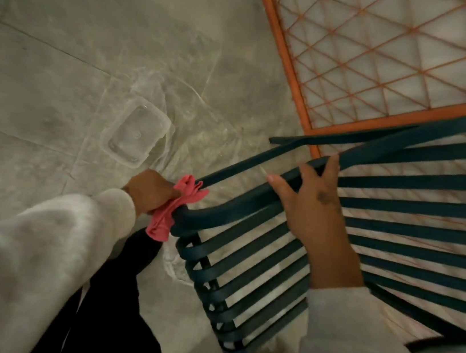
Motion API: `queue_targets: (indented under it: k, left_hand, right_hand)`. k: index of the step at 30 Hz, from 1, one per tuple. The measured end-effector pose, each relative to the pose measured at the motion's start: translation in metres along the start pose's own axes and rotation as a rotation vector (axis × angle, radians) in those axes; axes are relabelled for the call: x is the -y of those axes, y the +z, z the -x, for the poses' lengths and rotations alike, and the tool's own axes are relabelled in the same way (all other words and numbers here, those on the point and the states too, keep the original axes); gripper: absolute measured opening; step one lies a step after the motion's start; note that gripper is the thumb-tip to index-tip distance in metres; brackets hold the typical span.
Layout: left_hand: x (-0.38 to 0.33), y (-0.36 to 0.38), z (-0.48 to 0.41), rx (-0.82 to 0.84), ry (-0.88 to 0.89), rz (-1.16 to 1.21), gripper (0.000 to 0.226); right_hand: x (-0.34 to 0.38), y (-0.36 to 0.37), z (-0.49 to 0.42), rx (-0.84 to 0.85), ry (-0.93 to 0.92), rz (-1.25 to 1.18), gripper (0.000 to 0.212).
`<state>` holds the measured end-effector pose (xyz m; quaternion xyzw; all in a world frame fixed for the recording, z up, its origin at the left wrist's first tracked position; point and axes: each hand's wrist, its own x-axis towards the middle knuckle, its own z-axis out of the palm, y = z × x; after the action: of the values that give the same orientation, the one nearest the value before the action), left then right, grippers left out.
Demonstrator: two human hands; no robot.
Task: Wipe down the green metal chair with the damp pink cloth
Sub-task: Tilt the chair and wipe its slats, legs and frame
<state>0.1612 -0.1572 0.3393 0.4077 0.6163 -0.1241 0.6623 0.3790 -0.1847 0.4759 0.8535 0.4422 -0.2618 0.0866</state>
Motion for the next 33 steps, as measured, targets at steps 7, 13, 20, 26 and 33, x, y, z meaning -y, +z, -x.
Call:
queue_targets:
  k: [7,13,20,26,33]
  left_hand:
    - [-0.003,-0.004,0.054,0.096,0.013,0.212,0.028]
    - [-0.011,0.0,0.051,-0.011,-0.058,0.163,0.028]
    - [-0.014,-0.011,0.029,0.036,-0.003,-0.103,0.013]
    - [-0.031,-0.06,-0.007,0.094,0.165,-0.246,0.035]
    - [-0.05,-0.114,-0.033,0.361,0.306,-0.348,0.029]
  right_hand:
    - [0.005,-0.009,0.003,0.042,0.032,-0.029,0.07]
    - [-0.001,-0.013,0.008,0.032,0.011,-0.117,0.063]
    - [0.001,-0.003,0.052,-0.189,-0.04,-0.398,0.044]
    - [0.066,0.032,0.088,-0.318,0.089,-0.539,0.029]
    - [0.167,0.126,0.084,0.022,0.665,-1.044,0.025]
